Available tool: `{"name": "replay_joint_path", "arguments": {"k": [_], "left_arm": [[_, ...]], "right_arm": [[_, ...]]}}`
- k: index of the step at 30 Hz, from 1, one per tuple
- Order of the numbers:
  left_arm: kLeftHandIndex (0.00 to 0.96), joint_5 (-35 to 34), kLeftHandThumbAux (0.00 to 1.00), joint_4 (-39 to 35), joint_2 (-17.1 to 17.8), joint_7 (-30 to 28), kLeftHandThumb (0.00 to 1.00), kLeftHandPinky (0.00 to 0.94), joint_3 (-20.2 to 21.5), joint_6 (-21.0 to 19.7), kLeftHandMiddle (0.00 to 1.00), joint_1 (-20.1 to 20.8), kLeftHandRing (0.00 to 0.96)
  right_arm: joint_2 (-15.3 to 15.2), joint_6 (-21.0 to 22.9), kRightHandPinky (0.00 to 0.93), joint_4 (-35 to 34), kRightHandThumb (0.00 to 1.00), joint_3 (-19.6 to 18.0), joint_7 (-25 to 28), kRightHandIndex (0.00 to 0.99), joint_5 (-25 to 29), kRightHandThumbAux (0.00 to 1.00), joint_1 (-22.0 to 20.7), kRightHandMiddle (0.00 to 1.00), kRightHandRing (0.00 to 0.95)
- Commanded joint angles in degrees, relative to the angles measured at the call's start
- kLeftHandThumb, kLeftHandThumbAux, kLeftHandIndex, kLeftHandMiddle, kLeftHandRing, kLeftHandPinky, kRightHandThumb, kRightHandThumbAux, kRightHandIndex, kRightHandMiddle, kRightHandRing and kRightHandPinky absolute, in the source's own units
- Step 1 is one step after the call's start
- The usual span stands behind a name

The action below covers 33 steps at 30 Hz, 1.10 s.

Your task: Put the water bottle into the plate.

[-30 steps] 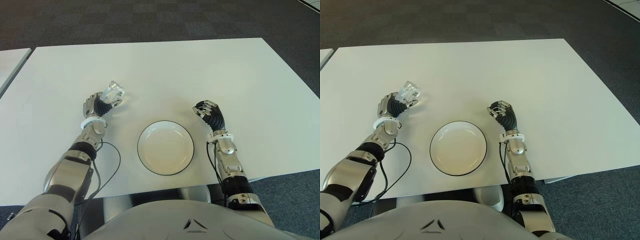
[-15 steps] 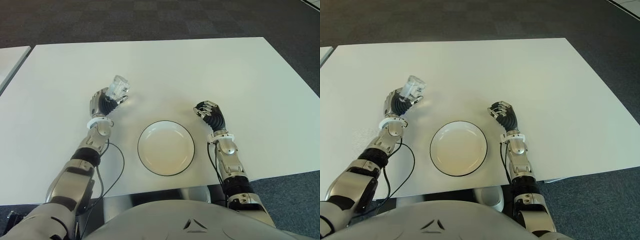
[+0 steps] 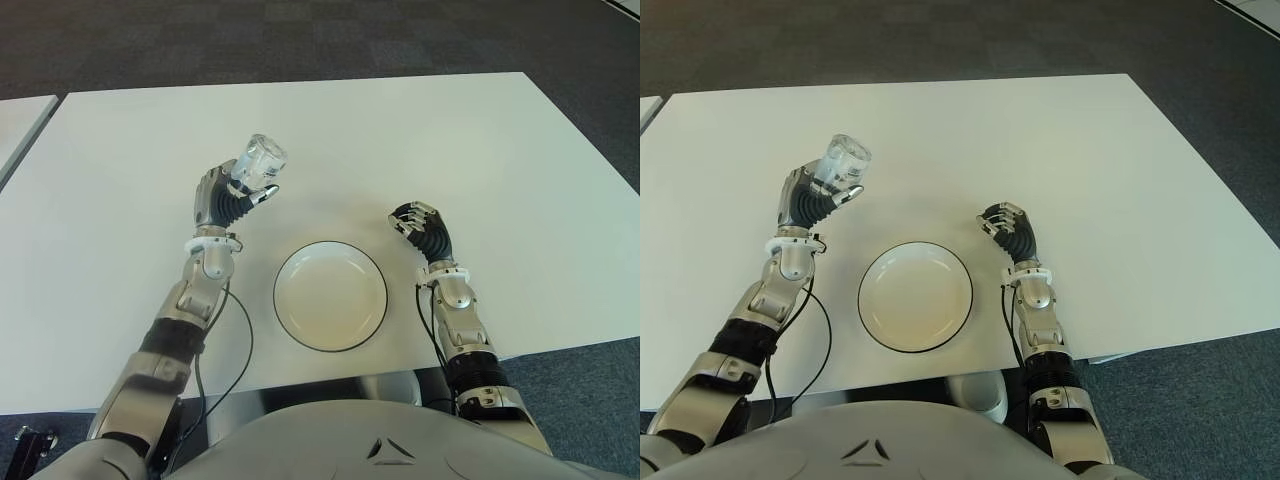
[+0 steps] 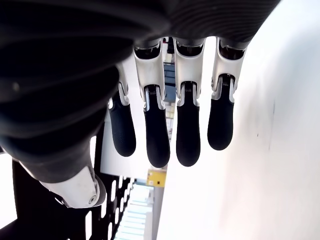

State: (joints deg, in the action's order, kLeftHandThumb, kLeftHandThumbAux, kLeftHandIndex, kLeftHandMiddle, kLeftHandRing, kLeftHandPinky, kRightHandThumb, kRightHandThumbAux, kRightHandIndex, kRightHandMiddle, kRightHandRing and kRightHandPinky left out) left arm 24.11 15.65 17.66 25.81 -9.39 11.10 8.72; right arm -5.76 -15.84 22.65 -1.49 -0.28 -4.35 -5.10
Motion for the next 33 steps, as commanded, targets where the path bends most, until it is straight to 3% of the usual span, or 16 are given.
{"name": "replay_joint_path", "arguments": {"k": [1, 13, 19, 33], "left_arm": [[0.442, 1.9, 0.699, -6.1, -1.2, -0.9, 0.747, 0.850, -0.1, -0.1, 0.897, -2.4, 0.885], [0.443, 12.0, 0.698, -15.4, -3.4, 1.3, 0.747, 0.846, -5.2, 4.5, 0.900, -9.5, 0.890], [0.443, 17.4, 0.698, -20.7, -0.2, -1.9, 0.747, 0.854, -7.1, 6.5, 0.897, -13.1, 0.890], [0.443, 28.4, 0.697, -24.6, 4.7, -5.8, 0.744, 0.858, -10.5, 7.0, 0.882, -15.8, 0.882]], "right_arm": [[0.0, 1.5, 0.482, 0.3, 0.701, 0.0, 0.2, 0.423, 0.2, 0.736, 0.1, 0.474, 0.472], [0.3, 0.2, 0.493, -0.3, 0.706, 0.2, 1.5, 0.425, 1.0, 0.735, 0.5, 0.490, 0.485], [0.6, 0.3, 0.498, -0.6, 0.705, 0.2, 1.3, 0.425, 0.9, 0.734, 0.6, 0.495, 0.491], [0.9, 0.8, 0.498, -1.1, 0.704, 0.3, 0.2, 0.425, 0.2, 0.734, 0.9, 0.493, 0.490]]}}
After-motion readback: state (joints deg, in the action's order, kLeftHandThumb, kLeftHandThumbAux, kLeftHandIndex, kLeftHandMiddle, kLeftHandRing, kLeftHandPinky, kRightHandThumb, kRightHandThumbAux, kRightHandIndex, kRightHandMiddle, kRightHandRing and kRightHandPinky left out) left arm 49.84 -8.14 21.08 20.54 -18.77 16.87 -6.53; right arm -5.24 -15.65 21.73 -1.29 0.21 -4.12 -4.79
